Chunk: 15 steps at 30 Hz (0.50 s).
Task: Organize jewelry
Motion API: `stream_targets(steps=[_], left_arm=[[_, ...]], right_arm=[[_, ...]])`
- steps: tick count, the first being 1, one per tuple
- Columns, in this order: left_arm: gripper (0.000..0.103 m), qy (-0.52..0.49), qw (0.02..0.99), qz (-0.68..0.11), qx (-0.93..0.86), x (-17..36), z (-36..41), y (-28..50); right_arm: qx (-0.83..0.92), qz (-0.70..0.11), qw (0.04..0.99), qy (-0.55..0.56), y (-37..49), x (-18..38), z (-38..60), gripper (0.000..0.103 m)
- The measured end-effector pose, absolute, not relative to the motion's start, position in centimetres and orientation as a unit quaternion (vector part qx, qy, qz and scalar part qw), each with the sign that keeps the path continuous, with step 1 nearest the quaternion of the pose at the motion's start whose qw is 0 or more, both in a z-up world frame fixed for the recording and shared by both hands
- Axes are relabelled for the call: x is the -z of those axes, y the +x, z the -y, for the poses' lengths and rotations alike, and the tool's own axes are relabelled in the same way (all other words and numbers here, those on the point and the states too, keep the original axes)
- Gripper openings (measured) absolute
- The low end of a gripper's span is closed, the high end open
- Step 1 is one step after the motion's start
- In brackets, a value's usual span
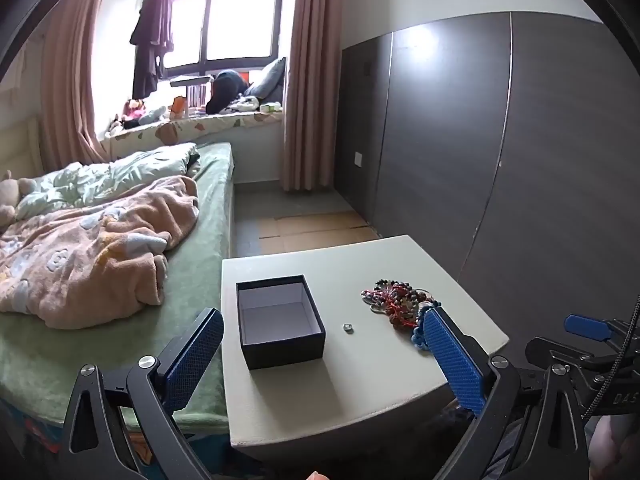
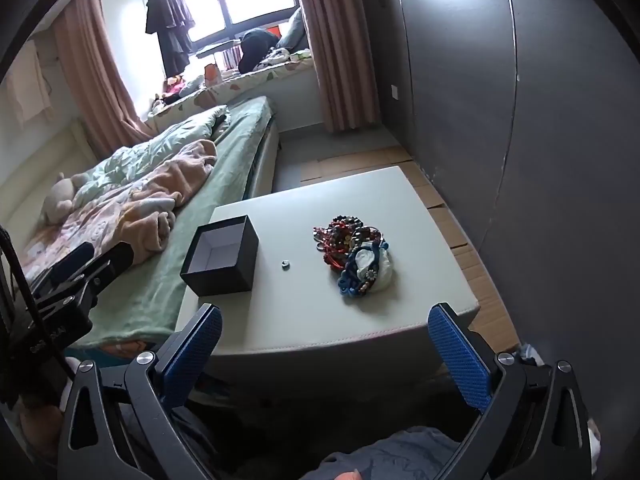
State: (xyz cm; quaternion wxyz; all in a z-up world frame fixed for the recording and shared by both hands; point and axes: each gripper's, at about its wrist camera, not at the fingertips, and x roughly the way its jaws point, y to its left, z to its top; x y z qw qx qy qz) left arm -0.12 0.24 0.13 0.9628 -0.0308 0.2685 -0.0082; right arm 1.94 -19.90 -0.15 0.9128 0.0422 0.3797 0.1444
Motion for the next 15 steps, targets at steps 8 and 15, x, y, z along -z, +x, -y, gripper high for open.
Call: stream_targets(steps=[8, 15], left_arm=[[0.100, -0.029, 0.964, -0.265, 0.015, -0.29, -0.16, -0.26], [0.100, -0.030, 0.964, -0.264, 0.018, -0.35, -0.12, -0.43]], right_arm=[[-0.141, -0.378, 0.914, 0.038, 2.01, 0.12, 19.87, 0.103], [-0.128, -0.372, 0.919, 0.027, 1.69, 0.06, 19.55, 0.103]])
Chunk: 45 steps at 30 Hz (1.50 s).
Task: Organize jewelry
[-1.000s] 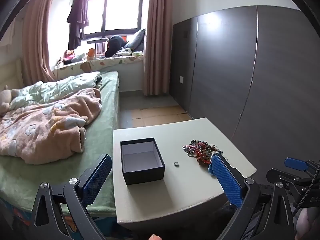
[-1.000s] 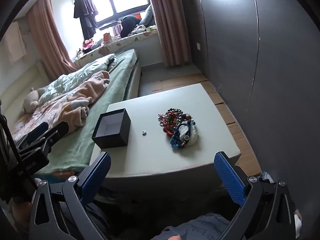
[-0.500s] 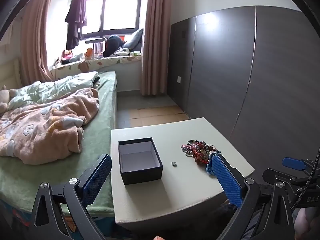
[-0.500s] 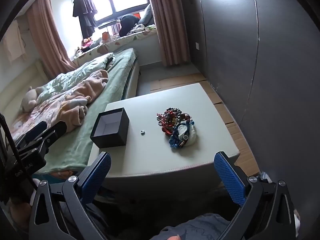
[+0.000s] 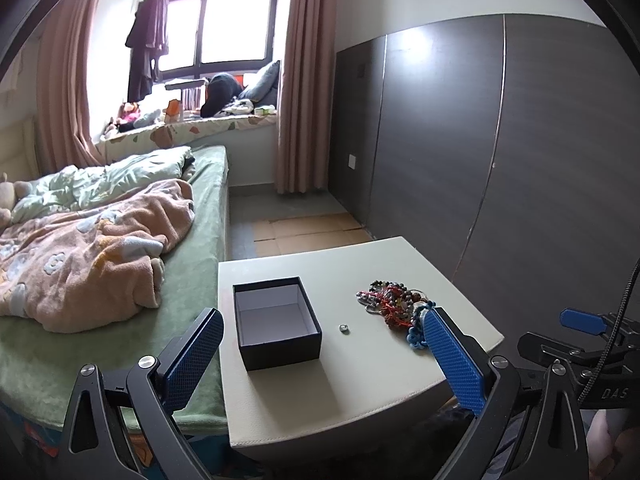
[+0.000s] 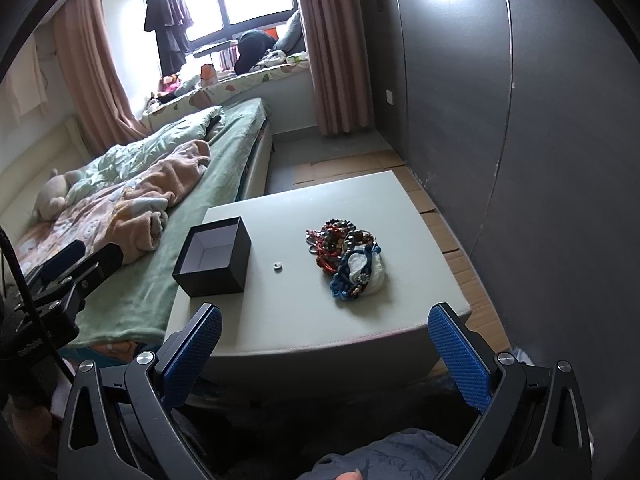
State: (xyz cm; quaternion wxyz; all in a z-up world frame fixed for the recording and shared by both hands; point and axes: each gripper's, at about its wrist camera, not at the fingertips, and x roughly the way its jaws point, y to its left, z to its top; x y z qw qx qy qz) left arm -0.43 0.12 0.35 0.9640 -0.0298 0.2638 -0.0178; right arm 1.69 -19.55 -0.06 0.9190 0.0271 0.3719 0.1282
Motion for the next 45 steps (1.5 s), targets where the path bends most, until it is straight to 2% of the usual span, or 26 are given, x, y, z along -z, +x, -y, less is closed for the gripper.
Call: stream_targets(steps=[45], left_arm=[[0.100, -0.050, 0.964, -0.260, 0.028, -0.1, -0.3, -0.6]], right_arm=[[-0.092, -0.377, 0.921, -0.004, 2.7, 1.9, 19.1, 0.103]])
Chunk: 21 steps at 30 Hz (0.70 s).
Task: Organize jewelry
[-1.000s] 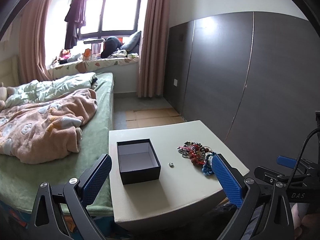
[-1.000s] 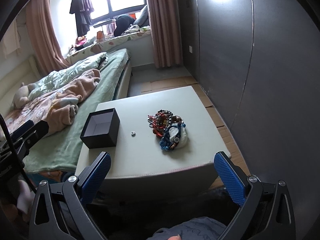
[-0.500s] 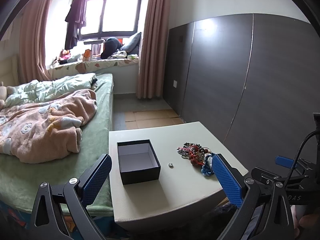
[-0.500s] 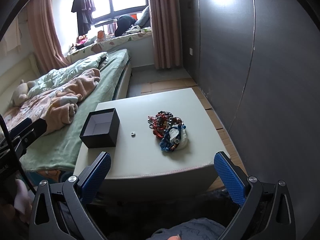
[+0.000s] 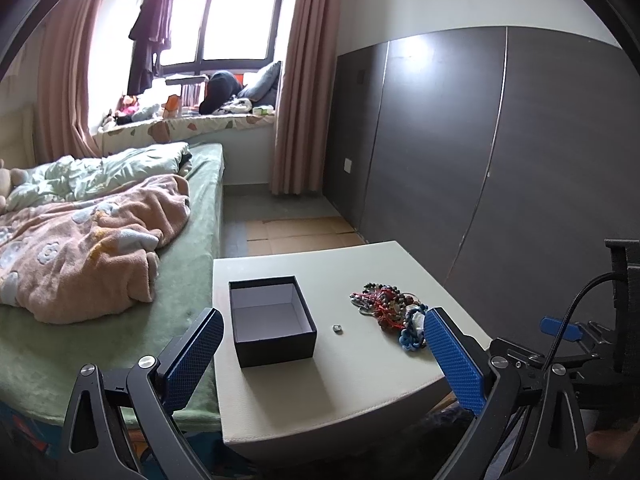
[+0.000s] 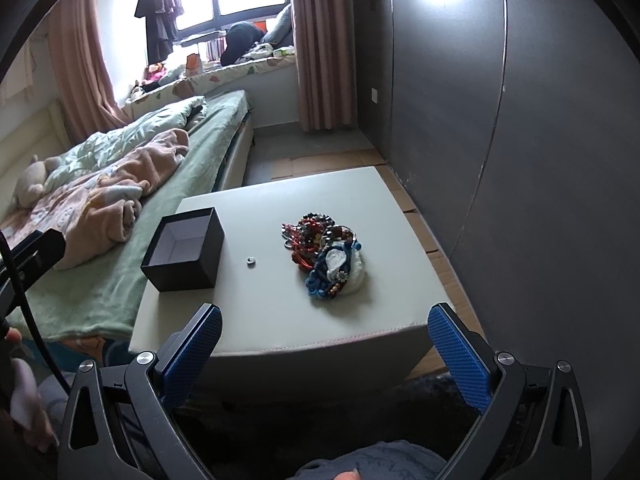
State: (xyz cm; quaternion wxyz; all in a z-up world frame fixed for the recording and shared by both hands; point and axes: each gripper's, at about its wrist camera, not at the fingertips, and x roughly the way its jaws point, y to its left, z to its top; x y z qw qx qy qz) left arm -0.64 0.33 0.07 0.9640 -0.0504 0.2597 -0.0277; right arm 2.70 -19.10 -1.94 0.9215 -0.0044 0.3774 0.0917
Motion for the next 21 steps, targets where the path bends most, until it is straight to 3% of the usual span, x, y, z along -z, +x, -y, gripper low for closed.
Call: stream_targets(steps=[21], left_arm=[[0.100, -0.029, 0.952, -0.295, 0.071, -1.2, 0.5, 5.3]], right_arm=[[-0.083, -0.398, 0.912, 0.054, 7.4, 0.5, 23.4, 0.103]])
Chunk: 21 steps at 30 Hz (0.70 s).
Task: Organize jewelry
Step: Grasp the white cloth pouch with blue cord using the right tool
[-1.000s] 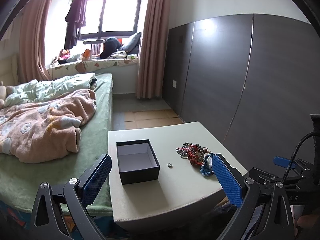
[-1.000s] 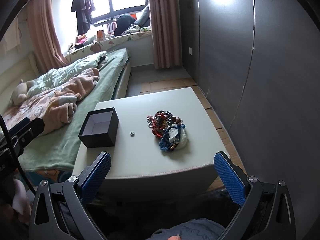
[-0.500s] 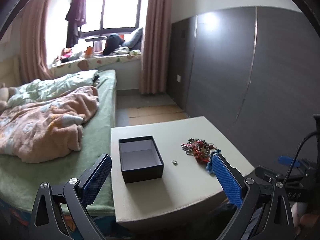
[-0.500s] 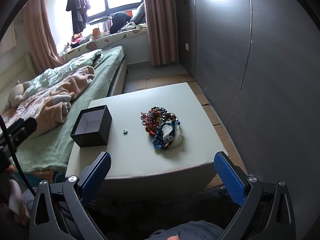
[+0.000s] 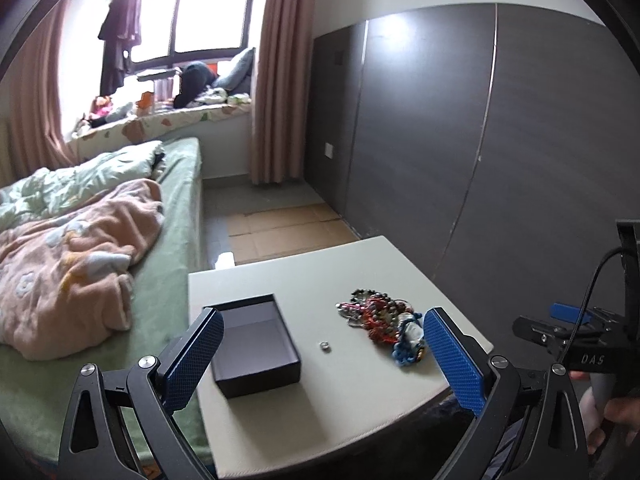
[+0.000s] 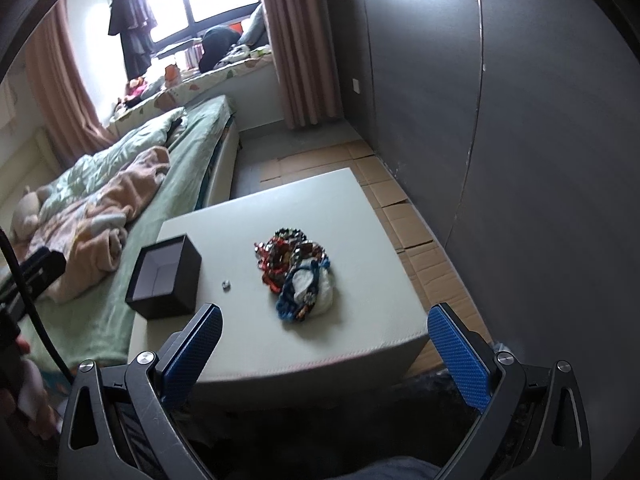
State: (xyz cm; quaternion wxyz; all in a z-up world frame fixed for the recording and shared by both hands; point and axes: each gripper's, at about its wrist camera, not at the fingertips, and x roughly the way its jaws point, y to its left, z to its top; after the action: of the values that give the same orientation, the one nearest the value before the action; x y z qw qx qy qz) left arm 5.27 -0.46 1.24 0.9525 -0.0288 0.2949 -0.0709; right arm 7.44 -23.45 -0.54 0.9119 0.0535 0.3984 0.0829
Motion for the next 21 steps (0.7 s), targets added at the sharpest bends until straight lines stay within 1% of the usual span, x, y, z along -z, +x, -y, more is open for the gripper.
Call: stream_targets(steps=[1, 4, 6, 8, 10, 11, 13, 14, 17, 19, 21], left_arm=[[0.098, -0.030, 0.951, -0.299, 0.074, -1.2, 0.5, 5.8], [0.089, -0.037, 0.942, -0.323, 0.087, -0.8, 0.9, 7.7], [0.079, -0.037, 0.934, -0.341, 0.094, -0.5, 1.3, 9.0], [0.077, -0.035, 0.928, -0.357, 0.104, 0.0, 1.9, 10.1], [0.077, -0.038, 0.921, -0.371, 0.114, 0.4, 2.3, 11.1], [0.074, -0.039, 0.917, -0.379, 0.119, 0.8, 2.5, 11.8], [0.070, -0.036, 0.912, -0.391, 0.122, 1.2, 2.9, 12.6], [0.067, -0.033, 0.908, -0.400, 0.123, 1.6, 3.1, 13.3], [0.058, -0.026, 0.897, -0.423, 0.126, 2.9, 3.7, 14.9], [0.058, -0.026, 0.894, -0.429, 0.129, 3.8, 3.9, 15.7], [0.056, -0.031, 0.890, -0.436, 0.131, 4.9, 3.9, 16.4]], right_arm=[[-0.087, -0.400, 0.910, 0.064, 7.9, 0.5, 23.6, 0.103], [-0.097, -0.407, 0.904, 0.087, 9.4, 0.6, 23.7, 0.103], [-0.100, -0.416, 0.898, 0.102, 10.4, 0.9, 23.7, 0.102], [-0.105, -0.423, 0.892, 0.119, 11.4, 1.4, 23.8, 0.100], [-0.111, -0.433, 0.884, 0.135, 12.4, 2.1, 23.8, 0.093], [-0.115, -0.438, 0.881, 0.142, 12.8, 2.6, 23.8, 0.090], [-0.122, -0.448, 0.871, 0.159, 13.7, 3.8, 24.1, 0.081], [-0.125, -0.453, 0.866, 0.169, 14.1, 4.5, 24.2, 0.079], [-0.140, -0.476, 0.843, 0.209, 15.1, 6.8, 24.6, 0.067], [-0.152, -0.491, 0.826, 0.233, 15.8, 8.3, 24.8, 0.057], [-0.159, -0.509, 0.806, 0.256, 16.5, 10.0, 24.7, 0.052]])
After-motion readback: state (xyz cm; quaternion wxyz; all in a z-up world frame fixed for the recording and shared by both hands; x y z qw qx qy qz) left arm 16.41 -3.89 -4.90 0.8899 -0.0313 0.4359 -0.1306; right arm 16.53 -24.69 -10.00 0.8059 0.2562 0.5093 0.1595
